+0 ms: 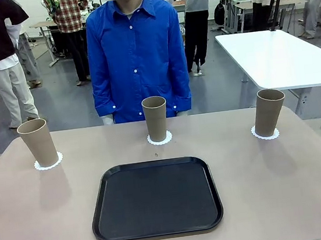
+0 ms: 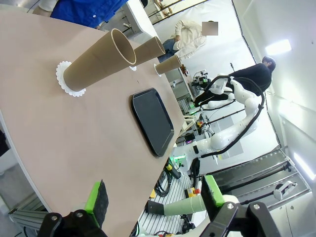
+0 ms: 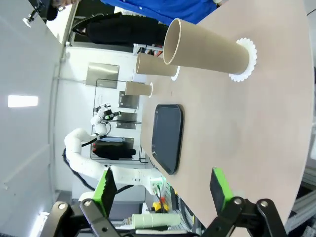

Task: Place coasters on the table and set cups on them.
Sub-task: Take one Reusable plastic cup from the Flat Tray and place it on a coaster set by the human.

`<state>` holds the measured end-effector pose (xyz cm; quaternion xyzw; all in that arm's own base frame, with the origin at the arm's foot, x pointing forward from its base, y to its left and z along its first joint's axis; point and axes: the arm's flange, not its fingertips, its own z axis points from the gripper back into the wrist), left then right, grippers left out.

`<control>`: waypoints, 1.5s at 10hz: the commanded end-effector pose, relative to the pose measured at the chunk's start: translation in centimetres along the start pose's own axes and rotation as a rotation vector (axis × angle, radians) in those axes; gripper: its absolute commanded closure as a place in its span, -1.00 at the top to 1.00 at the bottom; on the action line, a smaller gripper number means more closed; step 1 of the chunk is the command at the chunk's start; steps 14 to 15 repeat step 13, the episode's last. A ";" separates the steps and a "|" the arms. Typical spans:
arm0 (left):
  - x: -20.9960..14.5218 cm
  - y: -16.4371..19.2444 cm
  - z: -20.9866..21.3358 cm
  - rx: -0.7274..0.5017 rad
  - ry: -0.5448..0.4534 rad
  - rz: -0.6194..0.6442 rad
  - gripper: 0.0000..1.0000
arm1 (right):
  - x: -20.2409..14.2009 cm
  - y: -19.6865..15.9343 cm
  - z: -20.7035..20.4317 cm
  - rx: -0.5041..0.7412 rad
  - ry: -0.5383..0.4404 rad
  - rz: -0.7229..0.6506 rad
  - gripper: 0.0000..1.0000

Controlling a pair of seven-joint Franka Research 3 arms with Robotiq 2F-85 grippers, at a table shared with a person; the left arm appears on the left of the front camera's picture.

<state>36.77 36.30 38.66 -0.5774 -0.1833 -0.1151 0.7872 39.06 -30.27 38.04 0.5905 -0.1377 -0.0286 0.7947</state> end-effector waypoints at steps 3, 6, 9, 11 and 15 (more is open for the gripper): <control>-0.1 -0.3 0.1 -0.002 0.011 -0.003 1.00 | -0.4 0.1 0.1 0.003 -0.007 -0.006 1.00; -0.1 -0.3 0.1 -0.002 0.011 -0.003 1.00 | -0.4 0.1 0.1 0.003 -0.007 -0.006 1.00; -0.1 -0.3 0.1 -0.002 0.011 -0.003 1.00 | -0.4 0.1 0.1 0.003 -0.007 -0.006 1.00; -0.1 -0.3 0.1 -0.002 0.011 -0.003 1.00 | -0.4 0.1 0.1 0.003 -0.007 -0.006 1.00; -0.1 -0.3 0.1 -0.002 0.011 -0.003 1.00 | -0.4 0.1 0.1 0.003 -0.007 -0.006 1.00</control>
